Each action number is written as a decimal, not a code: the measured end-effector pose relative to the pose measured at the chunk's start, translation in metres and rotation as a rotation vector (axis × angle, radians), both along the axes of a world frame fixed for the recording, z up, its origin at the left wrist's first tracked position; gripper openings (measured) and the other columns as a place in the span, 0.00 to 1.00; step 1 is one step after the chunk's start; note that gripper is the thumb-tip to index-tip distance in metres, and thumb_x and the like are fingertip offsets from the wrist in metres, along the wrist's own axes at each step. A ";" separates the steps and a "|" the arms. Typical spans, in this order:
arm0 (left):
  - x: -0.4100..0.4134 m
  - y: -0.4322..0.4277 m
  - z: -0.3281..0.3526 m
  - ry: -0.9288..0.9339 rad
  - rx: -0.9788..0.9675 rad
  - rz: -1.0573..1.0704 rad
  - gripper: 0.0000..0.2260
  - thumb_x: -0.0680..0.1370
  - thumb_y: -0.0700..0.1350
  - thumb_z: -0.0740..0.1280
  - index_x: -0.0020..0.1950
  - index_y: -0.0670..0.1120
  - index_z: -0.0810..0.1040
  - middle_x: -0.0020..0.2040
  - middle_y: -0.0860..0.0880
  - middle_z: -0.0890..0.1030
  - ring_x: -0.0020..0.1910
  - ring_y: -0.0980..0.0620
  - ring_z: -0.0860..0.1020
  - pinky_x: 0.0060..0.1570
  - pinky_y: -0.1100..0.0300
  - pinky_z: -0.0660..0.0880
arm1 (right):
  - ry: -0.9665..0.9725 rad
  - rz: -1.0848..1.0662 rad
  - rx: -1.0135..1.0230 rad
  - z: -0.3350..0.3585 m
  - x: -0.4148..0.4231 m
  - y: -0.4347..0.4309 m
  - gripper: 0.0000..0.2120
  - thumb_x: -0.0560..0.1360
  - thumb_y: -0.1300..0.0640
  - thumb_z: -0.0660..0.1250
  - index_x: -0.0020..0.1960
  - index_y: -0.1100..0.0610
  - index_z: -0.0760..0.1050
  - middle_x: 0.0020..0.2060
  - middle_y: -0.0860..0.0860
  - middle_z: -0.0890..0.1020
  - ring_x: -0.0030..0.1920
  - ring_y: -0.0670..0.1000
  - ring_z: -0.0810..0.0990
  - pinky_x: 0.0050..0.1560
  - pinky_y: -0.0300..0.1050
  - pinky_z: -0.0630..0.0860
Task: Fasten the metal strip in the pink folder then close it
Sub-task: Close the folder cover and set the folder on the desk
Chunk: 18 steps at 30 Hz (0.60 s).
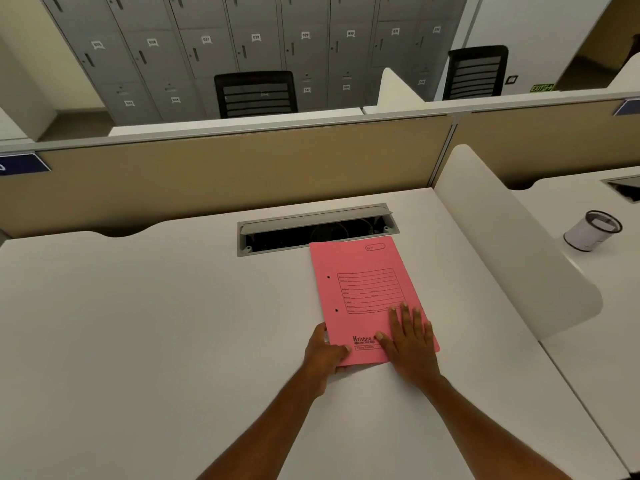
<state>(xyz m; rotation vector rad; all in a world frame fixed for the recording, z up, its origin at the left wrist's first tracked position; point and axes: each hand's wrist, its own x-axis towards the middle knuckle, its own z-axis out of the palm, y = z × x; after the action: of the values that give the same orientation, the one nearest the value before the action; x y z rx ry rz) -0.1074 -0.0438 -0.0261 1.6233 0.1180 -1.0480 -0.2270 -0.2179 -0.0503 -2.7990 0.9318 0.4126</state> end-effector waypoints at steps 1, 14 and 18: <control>-0.002 0.001 0.000 0.000 -0.012 -0.011 0.30 0.80 0.30 0.71 0.77 0.50 0.69 0.73 0.43 0.80 0.67 0.40 0.82 0.59 0.41 0.86 | 0.002 -0.008 0.022 -0.001 0.000 0.001 0.49 0.74 0.28 0.25 0.86 0.56 0.35 0.85 0.60 0.37 0.85 0.65 0.37 0.85 0.65 0.40; 0.009 0.064 0.015 -0.106 -0.230 -0.048 0.38 0.76 0.41 0.77 0.81 0.58 0.63 0.63 0.45 0.88 0.58 0.43 0.89 0.53 0.42 0.88 | -0.583 -0.279 0.451 0.008 0.008 0.028 0.34 0.84 0.51 0.67 0.84 0.58 0.56 0.80 0.56 0.69 0.79 0.59 0.70 0.76 0.63 0.73; 0.037 0.110 0.028 -0.176 -0.262 -0.025 0.41 0.72 0.49 0.80 0.80 0.62 0.63 0.62 0.47 0.89 0.60 0.42 0.89 0.57 0.38 0.86 | -0.657 -0.492 0.635 0.016 0.027 0.039 0.34 0.82 0.55 0.70 0.84 0.55 0.59 0.74 0.54 0.77 0.71 0.59 0.79 0.68 0.60 0.81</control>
<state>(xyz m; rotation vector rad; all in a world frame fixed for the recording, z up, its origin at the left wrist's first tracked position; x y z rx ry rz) -0.0708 0.0660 0.0019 1.4723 -0.1523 -0.8939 -0.1997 -0.1785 -0.0341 -1.8461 1.0308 -0.2406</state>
